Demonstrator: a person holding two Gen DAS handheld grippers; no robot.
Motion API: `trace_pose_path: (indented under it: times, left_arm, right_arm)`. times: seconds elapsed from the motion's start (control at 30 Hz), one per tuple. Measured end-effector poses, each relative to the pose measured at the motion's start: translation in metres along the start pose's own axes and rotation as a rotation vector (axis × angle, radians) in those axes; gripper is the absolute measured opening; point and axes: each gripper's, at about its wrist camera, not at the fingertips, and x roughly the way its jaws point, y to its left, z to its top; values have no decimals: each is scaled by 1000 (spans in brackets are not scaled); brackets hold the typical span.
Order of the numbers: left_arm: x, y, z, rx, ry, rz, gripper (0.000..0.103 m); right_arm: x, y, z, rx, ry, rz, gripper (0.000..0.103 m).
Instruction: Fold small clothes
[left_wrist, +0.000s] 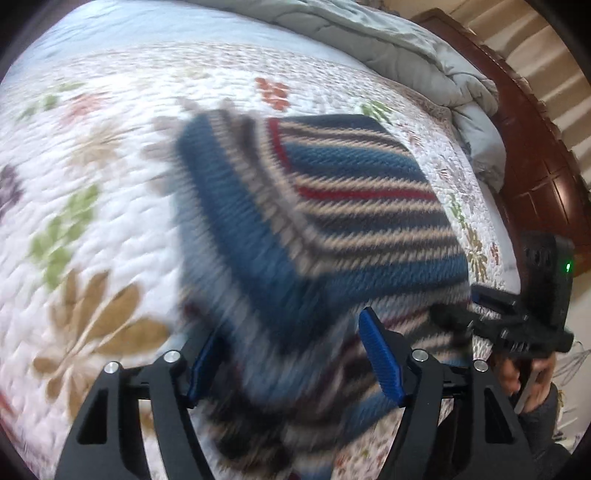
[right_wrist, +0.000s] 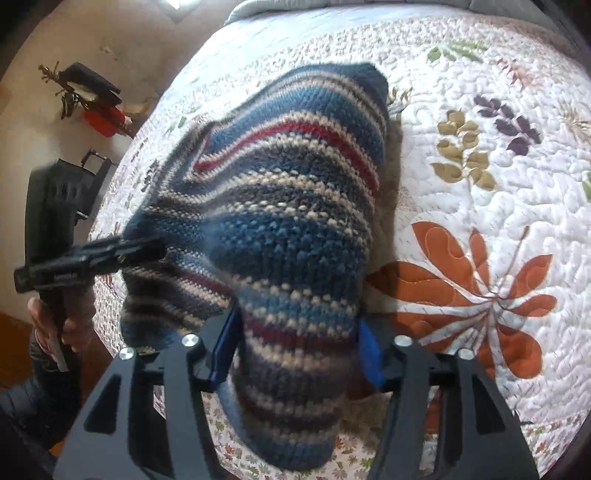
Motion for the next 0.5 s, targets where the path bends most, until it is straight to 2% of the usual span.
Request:
trace_pose_path:
  times: [0.1,0.2,0.27,0.37,0.47,0.5]
  left_arm:
    - [-17,9,-34,-46,9,51,79]
    - [-17,7,-64,-113,30,30,78]
    - [-16,1,-83,-138,39,18,78]
    - [-16,-12,-93,-120,0,80,78]
    - [-9,-17,-88,-140,-2,94,77]
    - [-7,-18,-85,-135,1,101,74]
  right_arm:
    - [-19,1,-10,-1,-47,-12,61]
    - [-29,-1,-18,20,-72,-5,65]
    - [-30,1,-27,25,-85,-31,66]
    - [-34,-5,-41,42,-87,-7,66]
    - [-32,-7,-45,71,-94,33,66]
    - [-33,-7,-47,75,-97,34,66]
